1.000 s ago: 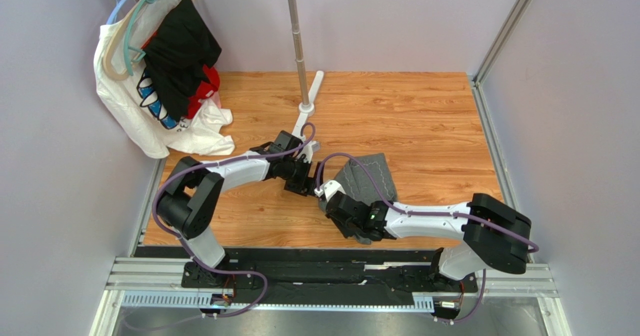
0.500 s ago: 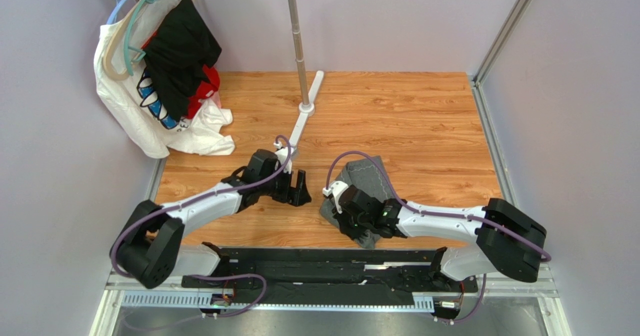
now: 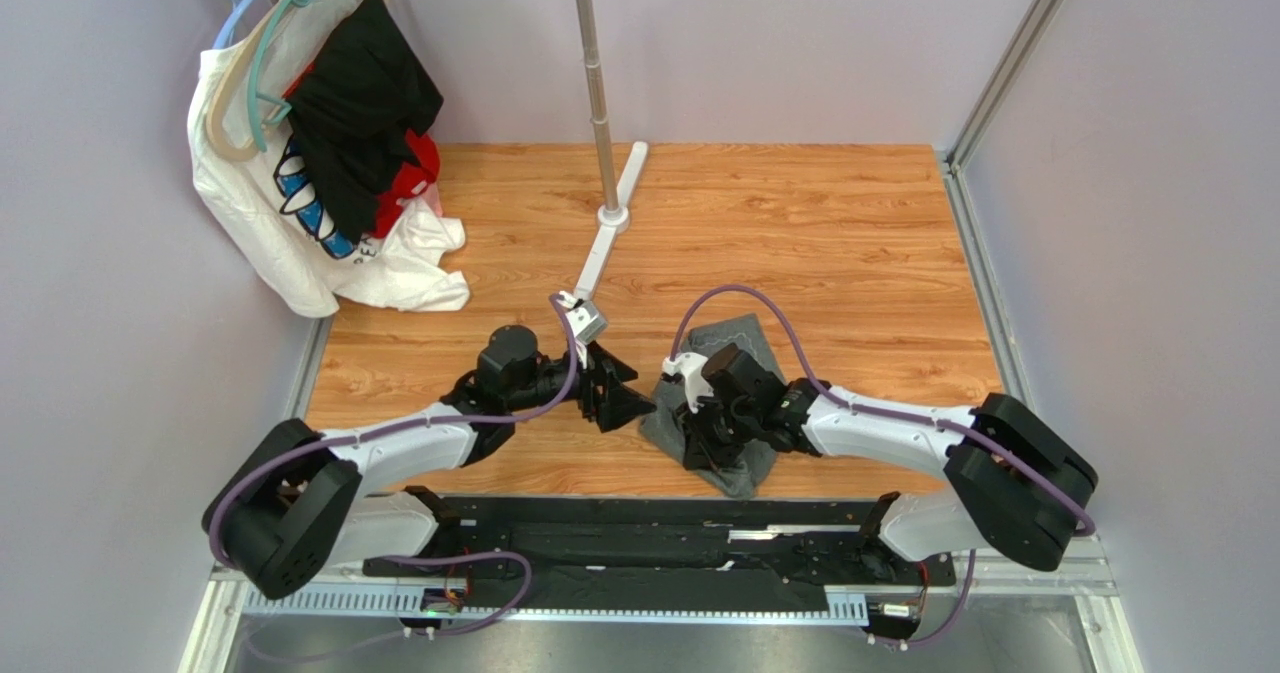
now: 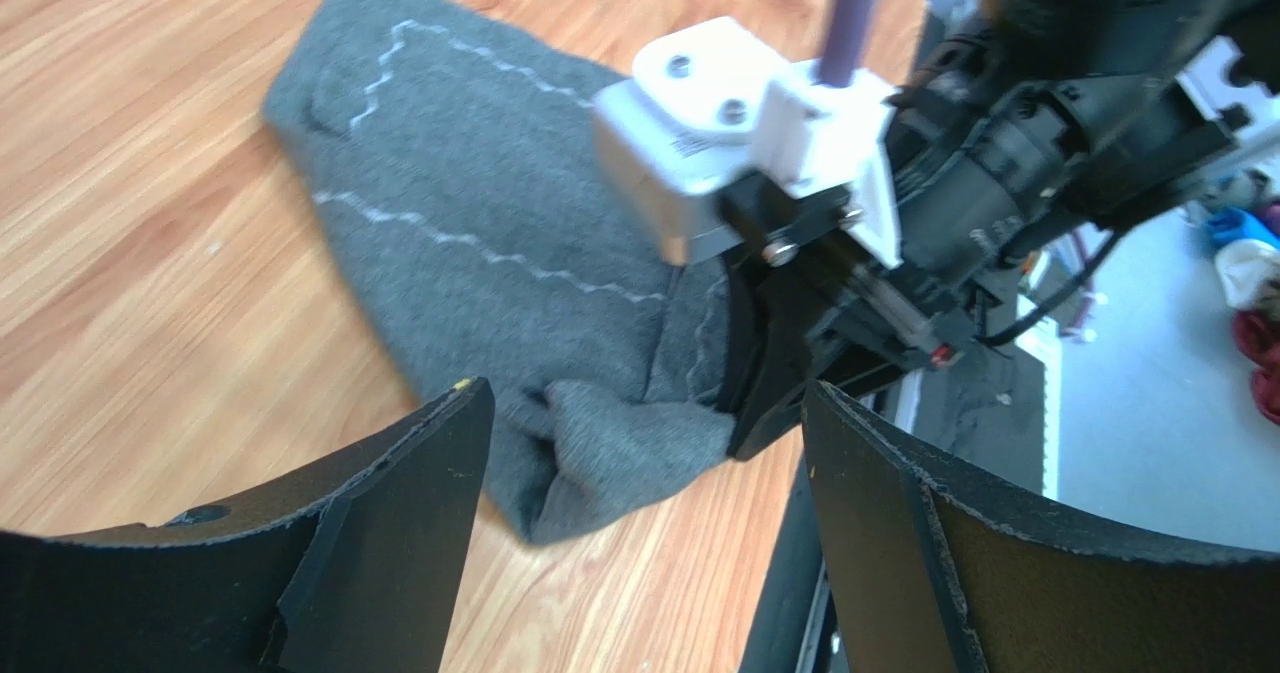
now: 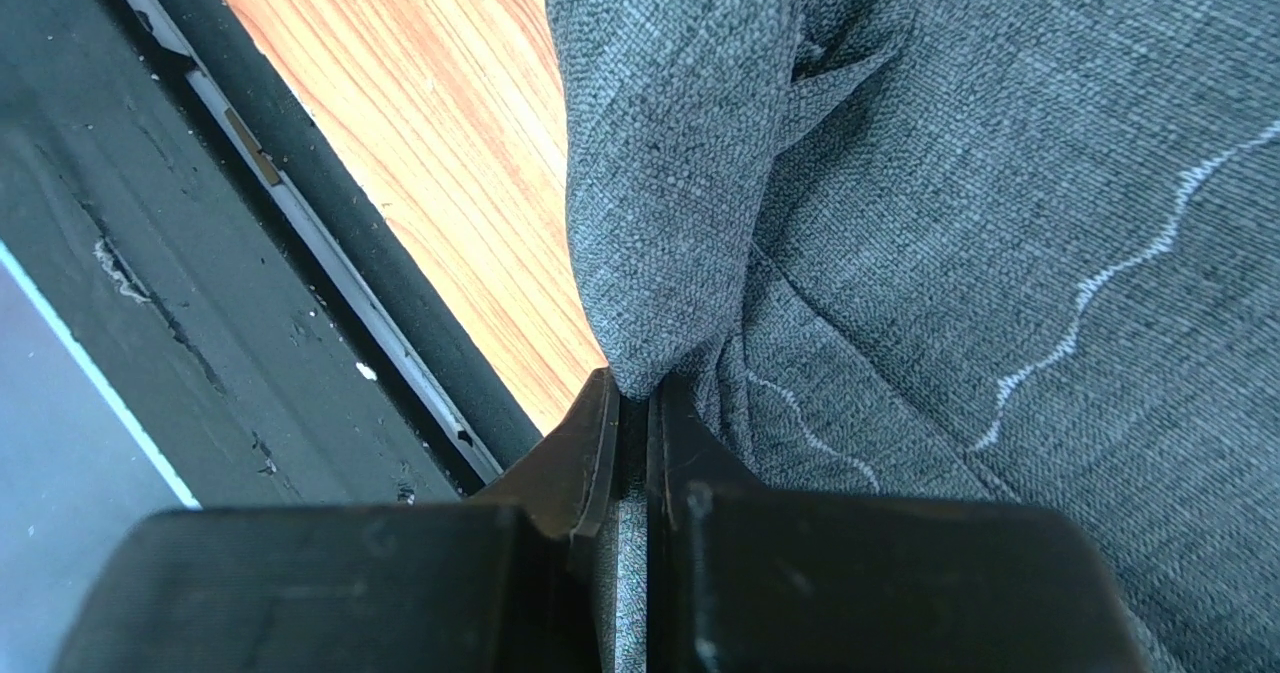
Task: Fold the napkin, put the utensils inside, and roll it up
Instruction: Roll the napkin with the utensil
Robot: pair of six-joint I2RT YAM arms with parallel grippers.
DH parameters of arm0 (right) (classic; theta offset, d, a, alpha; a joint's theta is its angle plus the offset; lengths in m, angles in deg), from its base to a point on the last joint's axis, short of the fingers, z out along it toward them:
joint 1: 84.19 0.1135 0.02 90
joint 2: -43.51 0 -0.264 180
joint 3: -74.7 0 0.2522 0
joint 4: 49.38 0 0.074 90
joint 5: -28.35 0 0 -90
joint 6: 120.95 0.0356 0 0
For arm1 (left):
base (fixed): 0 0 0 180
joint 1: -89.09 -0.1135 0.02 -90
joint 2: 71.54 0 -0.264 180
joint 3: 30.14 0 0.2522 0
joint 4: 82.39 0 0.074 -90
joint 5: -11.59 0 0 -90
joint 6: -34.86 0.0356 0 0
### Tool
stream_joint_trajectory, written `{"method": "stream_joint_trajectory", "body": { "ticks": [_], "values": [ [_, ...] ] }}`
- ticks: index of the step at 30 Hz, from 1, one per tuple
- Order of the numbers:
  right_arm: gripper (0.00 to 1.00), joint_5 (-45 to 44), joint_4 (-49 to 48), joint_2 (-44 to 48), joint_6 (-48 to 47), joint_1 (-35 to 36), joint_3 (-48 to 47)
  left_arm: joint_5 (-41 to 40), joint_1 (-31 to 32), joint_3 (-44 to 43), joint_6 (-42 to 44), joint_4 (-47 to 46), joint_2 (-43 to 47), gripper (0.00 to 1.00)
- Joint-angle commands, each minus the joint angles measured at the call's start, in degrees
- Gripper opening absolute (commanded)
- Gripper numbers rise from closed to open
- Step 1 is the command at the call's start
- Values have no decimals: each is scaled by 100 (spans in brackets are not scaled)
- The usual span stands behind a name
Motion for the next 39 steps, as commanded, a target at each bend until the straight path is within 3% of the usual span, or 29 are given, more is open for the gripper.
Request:
{"method": "stream_joint_trajectory", "body": {
  "ticks": [1,6,15,39],
  "values": [
    [0,481,-209,-101,-129,-173,-116,828,133,-260,-100,-1137,-670,84],
    [0,735,-201,-136,-156,-385,-151,1365,177,-523,-197,-1700,-1410,82],
    [0,894,-183,-303,-173,-543,-195,1550,326,-726,-311,-2210,-2403,82],
    [0,1421,-306,-488,-173,-1096,-195,1005,432,-357,-30,-1736,-2825,77]
  ]
}}
